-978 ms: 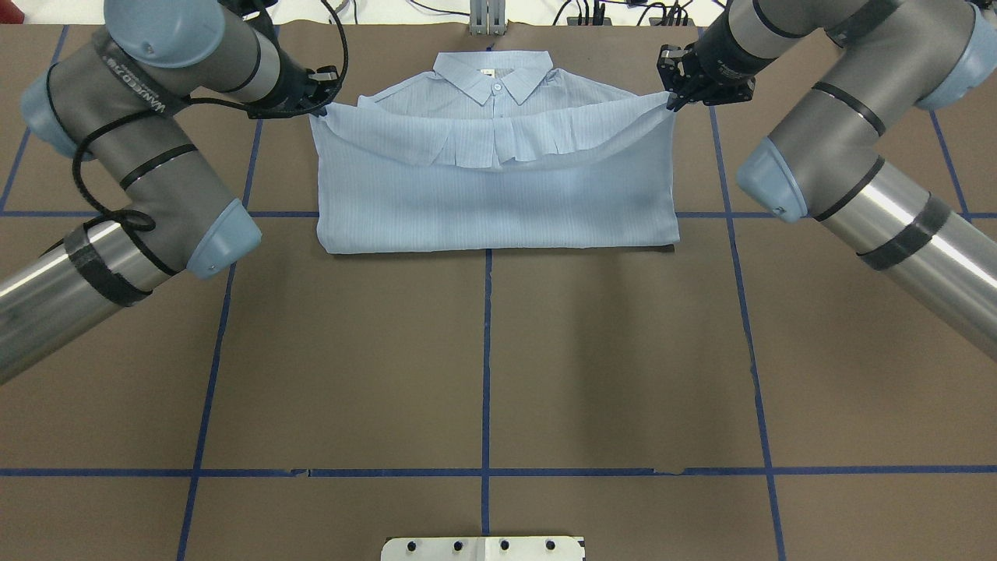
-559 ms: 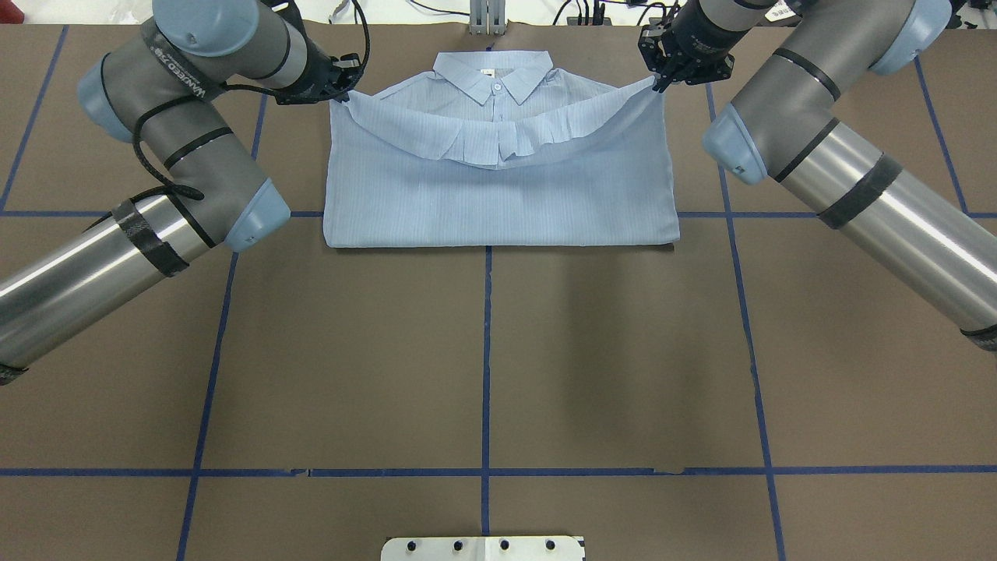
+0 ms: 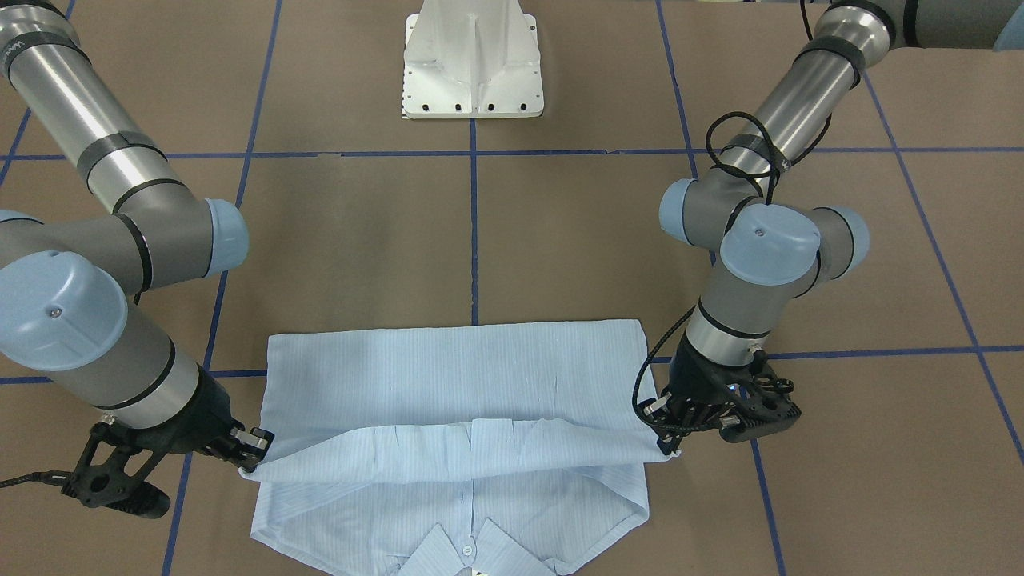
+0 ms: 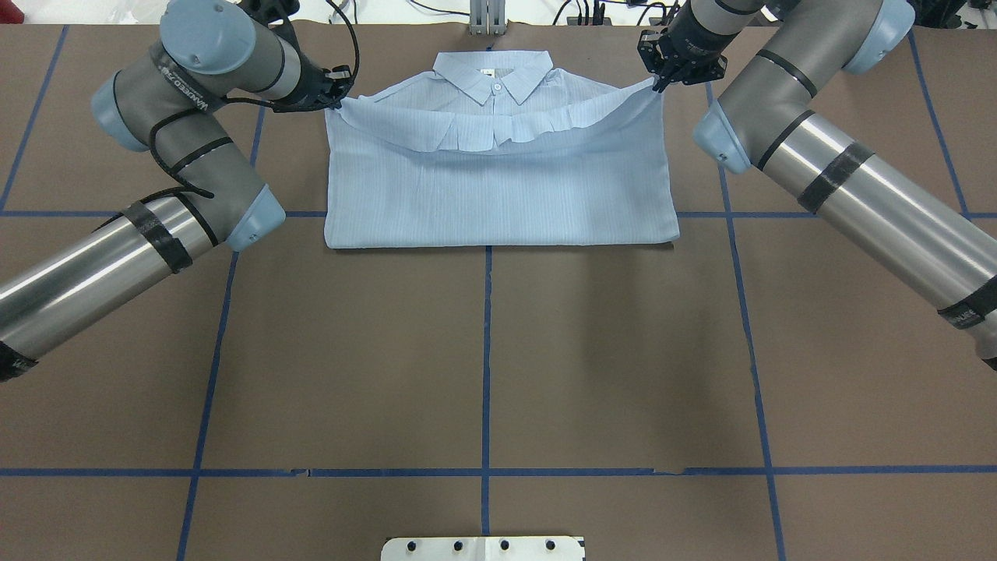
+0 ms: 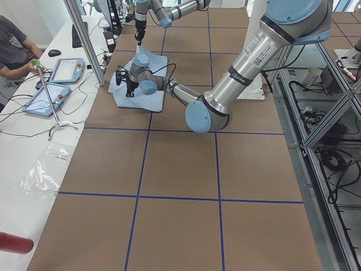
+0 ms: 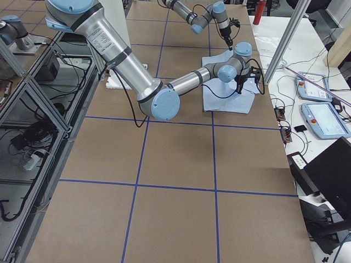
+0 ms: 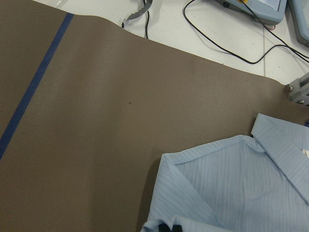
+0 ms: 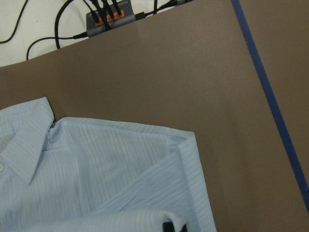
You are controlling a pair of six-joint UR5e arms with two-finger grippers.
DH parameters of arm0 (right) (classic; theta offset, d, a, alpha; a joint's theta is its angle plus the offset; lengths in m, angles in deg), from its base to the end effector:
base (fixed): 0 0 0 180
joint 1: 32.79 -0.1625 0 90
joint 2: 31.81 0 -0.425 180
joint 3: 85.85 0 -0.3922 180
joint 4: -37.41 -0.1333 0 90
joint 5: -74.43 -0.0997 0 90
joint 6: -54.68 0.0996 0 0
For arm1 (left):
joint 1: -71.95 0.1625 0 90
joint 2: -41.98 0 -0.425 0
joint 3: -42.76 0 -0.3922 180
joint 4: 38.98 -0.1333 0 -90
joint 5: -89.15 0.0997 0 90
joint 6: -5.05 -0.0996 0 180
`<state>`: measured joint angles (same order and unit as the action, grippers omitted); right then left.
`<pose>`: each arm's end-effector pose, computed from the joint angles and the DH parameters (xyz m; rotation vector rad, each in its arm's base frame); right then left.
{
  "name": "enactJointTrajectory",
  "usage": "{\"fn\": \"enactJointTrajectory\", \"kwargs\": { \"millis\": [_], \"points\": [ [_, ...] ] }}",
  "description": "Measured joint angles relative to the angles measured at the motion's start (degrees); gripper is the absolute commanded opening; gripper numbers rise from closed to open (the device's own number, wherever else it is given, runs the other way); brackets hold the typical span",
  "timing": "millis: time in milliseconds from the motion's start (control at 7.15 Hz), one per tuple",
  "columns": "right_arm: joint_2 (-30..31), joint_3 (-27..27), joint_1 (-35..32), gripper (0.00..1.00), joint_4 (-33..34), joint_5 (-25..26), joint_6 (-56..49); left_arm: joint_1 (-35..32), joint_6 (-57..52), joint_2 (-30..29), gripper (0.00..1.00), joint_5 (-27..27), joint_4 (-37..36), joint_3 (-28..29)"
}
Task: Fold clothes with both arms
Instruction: 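Carry the hem with both grippers over the shirt up to the collar, then open both grippers to release the hem at the collar and lift away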
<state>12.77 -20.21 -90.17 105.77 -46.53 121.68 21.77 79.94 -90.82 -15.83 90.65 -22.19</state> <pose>-0.3621 -0.7180 0.3150 0.0759 -0.8909 0.3586 0.4278 -0.6811 0.3227 0.3382 0.9748 -0.4266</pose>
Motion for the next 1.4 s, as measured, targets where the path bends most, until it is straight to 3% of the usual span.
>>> {"fn": "enactJointTrajectory", "kwargs": {
  "millis": [419, 559, 699, 1118, 1398],
  "points": [
    [-0.9, -1.6, 0.0, 0.00, -0.4, 0.0, -0.1, 0.0, 0.0, -1.2, 0.00, 0.0, 3.4, 4.1],
    [-0.9, -1.7, 0.0, 0.48, -0.4, 0.0, -0.1, 0.0, 0.2, -1.6, 0.62, 0.0, 3.6, 4.4],
    [-1.0, -1.7, 0.0, 0.99, -0.6, 0.1, -0.1, 0.0, 0.4, -1.7, 0.99, 0.1, 3.6, 4.5],
    [-0.3, -1.5, 0.6, 1.00, -2.0, 1.4, 0.0, -0.4, 0.1, -1.3, 1.00, 0.1, 3.8, 4.3],
    [3.8, 1.8, 2.0, 1.00, -5.6, 1.5, 0.3, -0.7, 0.1, 0.3, 1.00, 0.0, 3.3, 1.5]
  ]
}}
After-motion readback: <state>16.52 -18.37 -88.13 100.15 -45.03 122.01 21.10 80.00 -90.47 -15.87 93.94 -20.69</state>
